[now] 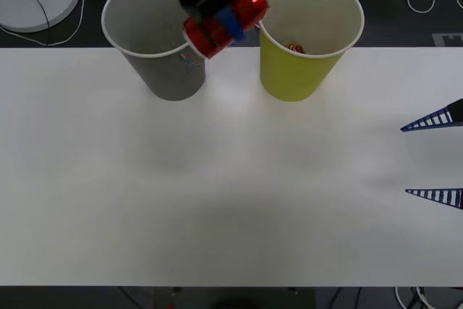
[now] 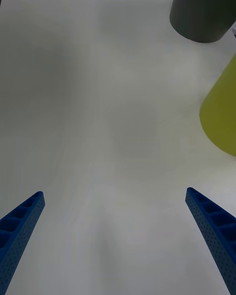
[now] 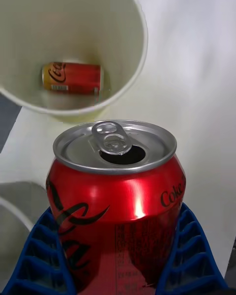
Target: Put the can into the green bin and the plastic bottle into the gray bin
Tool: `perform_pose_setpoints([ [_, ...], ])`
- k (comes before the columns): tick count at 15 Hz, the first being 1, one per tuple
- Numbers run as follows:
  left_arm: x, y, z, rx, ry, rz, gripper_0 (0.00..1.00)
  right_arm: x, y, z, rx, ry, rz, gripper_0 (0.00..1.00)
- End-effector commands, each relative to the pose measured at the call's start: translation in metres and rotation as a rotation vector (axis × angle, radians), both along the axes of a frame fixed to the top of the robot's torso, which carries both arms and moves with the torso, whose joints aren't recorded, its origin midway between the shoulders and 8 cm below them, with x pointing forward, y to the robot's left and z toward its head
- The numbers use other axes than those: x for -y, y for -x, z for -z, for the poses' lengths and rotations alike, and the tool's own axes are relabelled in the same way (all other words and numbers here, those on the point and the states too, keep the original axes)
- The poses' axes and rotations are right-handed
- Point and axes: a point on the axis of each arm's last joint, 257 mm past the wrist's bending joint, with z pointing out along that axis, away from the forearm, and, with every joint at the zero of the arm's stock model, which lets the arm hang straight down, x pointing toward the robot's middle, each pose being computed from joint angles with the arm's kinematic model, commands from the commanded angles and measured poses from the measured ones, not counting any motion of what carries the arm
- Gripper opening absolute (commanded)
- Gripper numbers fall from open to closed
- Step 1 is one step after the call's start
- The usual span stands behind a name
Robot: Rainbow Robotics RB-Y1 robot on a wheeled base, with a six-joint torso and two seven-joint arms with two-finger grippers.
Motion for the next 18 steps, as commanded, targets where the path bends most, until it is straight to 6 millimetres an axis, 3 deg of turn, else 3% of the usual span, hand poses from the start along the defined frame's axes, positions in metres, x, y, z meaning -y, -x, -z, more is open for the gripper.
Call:
perform_pose_setpoints([
  [1, 0.042, -0.021, -0.016, 0.016, 0.008, -0.028, 0.0, 0.0, 0.0, 0.0, 0.0, 0.0, 0.0, 1.0],
  [6, 0.105, -0.062, -0.034, 0.043, 0.068, -0.146, 0.0, 0.0, 0.0, 0.0, 0.0, 0.0, 0.0, 1.0],
  [10, 0.149, -0.087, -0.03, 0.091, 0.127, -0.239, 0.0, 0.0, 0.0, 0.0, 0.0, 0.0, 0.0, 1.0],
  [18, 0.16, -0.098, -0.023, 0.137, 0.143, -0.254, 0.02, 0.0, 0.0, 0.0, 0.0, 0.0, 0.0, 1.0],
])
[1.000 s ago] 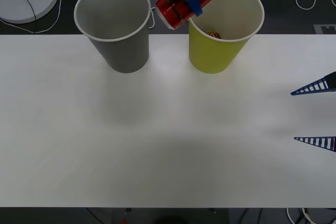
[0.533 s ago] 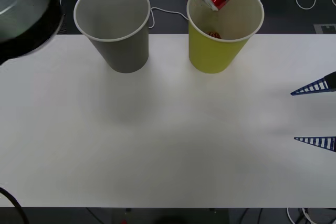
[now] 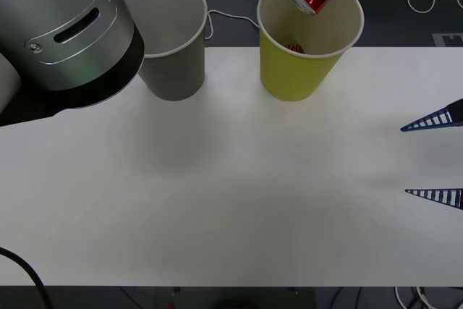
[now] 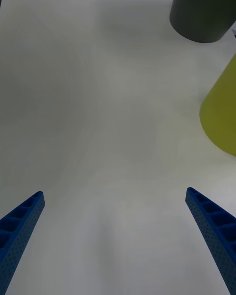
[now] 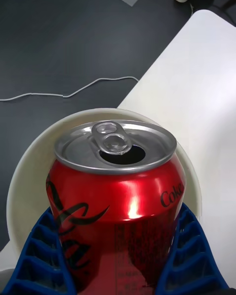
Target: Put the can into the green bin and the plastic bottle into the gray bin
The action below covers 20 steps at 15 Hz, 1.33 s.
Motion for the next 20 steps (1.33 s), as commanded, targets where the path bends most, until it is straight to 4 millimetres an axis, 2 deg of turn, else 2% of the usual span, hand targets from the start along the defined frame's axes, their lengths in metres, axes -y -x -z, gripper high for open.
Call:
perform_pose_setpoints([
  [1, 0.003, -0.001, -0.003, 0.011, 0.012, 0.006, 0.09, 0.0, 0.0, 0.0, 0.0, 0.0, 0.0, 1.0],
  [2, 0.006, -0.001, -0.006, 0.014, 0.025, 0.011, 0.42, 0.0, 0.0, 0.0, 0.0, 0.0, 0.0, 1.0],
  [3, 0.007, -0.001, -0.006, 0.015, 0.03, 0.015, 0.92, 0.0, 0.0, 0.0, 0.0, 0.0, 0.0, 1.0],
  [4, 0.009, 0.001, -0.007, 0.015, 0.033, 0.023, 1.0, 0.0, 0.0, 0.0, 0.0, 0.0, 0.0, 1.0],
  [7, 0.012, 0.005, -0.012, -0.008, 0.065, 0.037, 1.0, 0.0, 0.0, 0.0, 0.0, 0.0, 0.0, 1.0],
  [12, -0.02, 0.014, -0.028, -0.09, 0.099, 0.113, 1.0, 0.0, 0.0, 0.0, 0.0, 0.0, 0.0, 1.0],
  [16, -0.069, 0.02, -0.028, -0.122, 0.107, 0.192, 1.0, 0.0, 0.0, 0.0, 0.0, 0.0, 0.0, 1.0],
  [20, -0.133, 0.047, -0.021, -0.092, 0.078, 0.285, 1.0, 0.0, 0.0, 0.0, 0.0, 0.0, 0.0, 1.0],
])
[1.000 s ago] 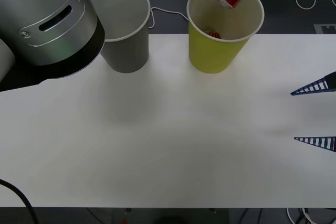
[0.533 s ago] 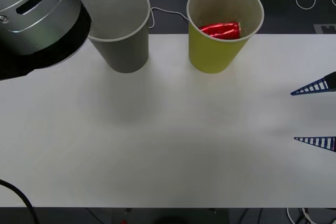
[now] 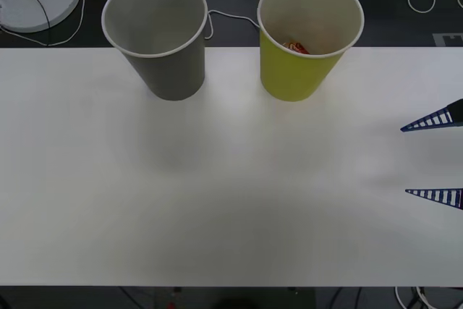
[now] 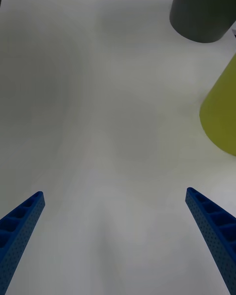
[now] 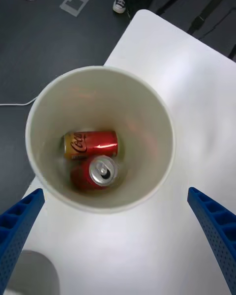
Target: Put the can into the green bin and the plastic bottle into the gray bin
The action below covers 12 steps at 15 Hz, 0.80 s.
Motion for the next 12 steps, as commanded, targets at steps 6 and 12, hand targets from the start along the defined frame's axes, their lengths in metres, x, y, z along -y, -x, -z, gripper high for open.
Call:
perform_pose_setpoints([
  [6, -0.106, 0.056, 0.026, 0.031, -0.016, 0.095, 1.0, 0.0, 0.0, 0.0, 0.0, 0.0, 0.0, 1.0],
  [12, -0.182, 0.084, 0.054, 0.065, 0.004, 0.096, 1.0, 0.0, 0.0, 0.0, 0.0, 0.0, 0.0, 1.0],
])
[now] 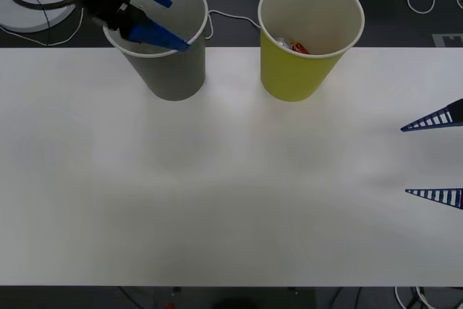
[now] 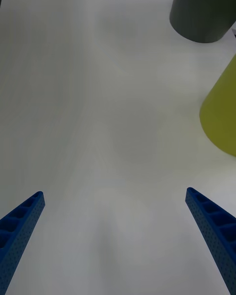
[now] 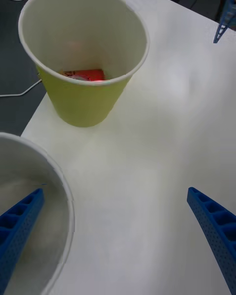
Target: Put the can into the green bin and the plastic bottle into the gray bin
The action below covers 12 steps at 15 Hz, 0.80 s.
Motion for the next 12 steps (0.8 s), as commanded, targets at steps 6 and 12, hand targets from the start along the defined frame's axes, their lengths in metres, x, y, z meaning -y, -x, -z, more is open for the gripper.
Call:
perform_pose_setpoints([
  [6, -0.071, 0.041, 0.056, 0.087, -0.003, 0.062, 1.0, 0.0, 0.0, 0.0, 0.0, 0.0, 0.0, 1.0],
  [12, -0.102, 0.068, 0.097, 0.156, -0.034, 0.159, 1.0, 0.0, 0.0, 0.0, 0.0, 0.0, 0.0, 1.0],
])
